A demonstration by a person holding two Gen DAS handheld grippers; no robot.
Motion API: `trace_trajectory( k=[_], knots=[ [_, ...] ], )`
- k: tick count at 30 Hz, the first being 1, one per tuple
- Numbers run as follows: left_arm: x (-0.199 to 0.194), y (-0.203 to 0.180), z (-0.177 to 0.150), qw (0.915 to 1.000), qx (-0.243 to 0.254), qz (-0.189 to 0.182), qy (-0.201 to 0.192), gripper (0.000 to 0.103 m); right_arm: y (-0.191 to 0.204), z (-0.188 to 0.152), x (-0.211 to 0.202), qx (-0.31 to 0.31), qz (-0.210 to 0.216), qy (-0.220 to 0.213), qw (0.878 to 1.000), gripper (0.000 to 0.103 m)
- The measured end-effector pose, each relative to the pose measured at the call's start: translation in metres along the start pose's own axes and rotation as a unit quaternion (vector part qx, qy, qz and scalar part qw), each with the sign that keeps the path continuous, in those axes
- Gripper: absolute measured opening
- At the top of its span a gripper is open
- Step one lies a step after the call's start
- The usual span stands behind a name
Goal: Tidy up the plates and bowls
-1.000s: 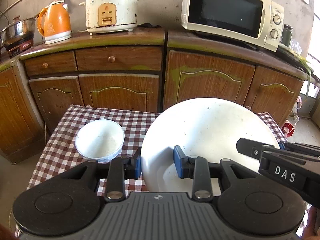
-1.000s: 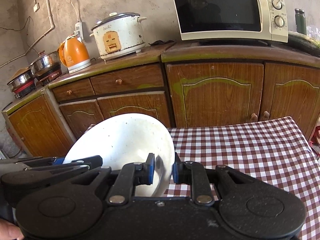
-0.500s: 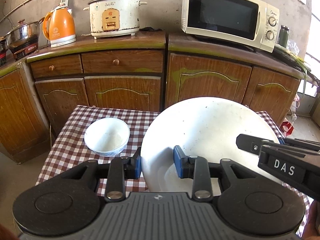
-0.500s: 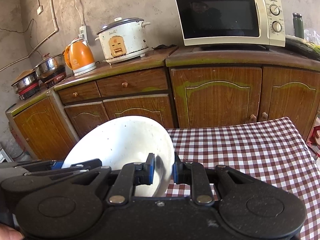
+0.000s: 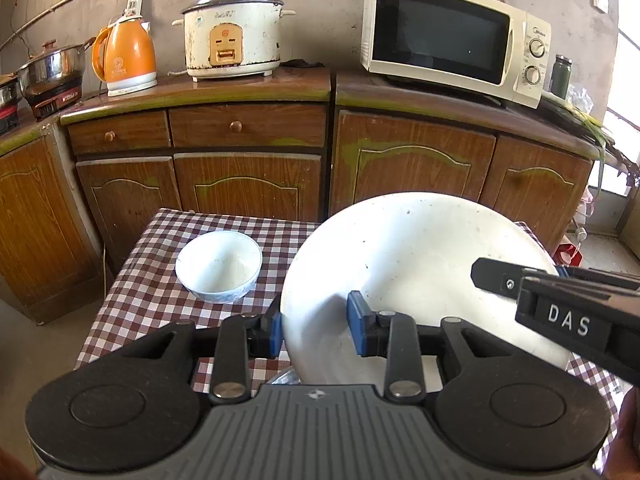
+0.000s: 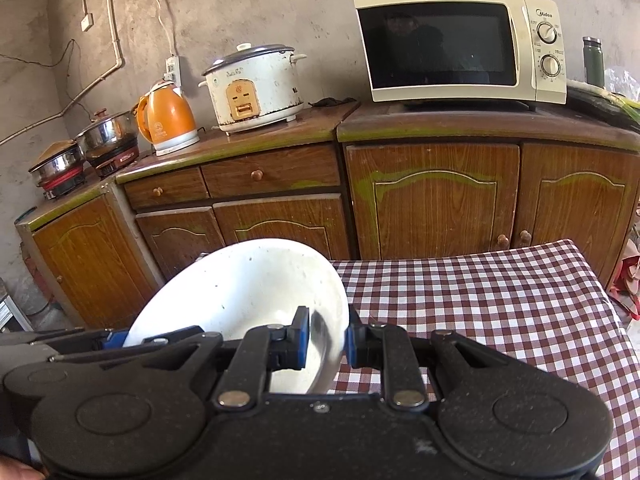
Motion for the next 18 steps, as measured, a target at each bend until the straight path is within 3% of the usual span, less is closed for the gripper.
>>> trace_trajectory(
  k=[18],
  knots=[
    [-0.022, -0.002, -0.019, 1.0, -0.002, 0.001, -0.008, 0.033, 0.007, -0.02, -0.027, -0.002, 0.001, -0.011, 1.0, 0.024]
  ],
)
Point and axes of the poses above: each gripper's, at about its wrist camera, not at the fingertips, and x roughly the way its jaws point, y to its left, z to its top, the point moved 8 cm from there along x, roughly the way its jaws point, and after that the axes turned 13 degrees about y, right-handed, at the moved point
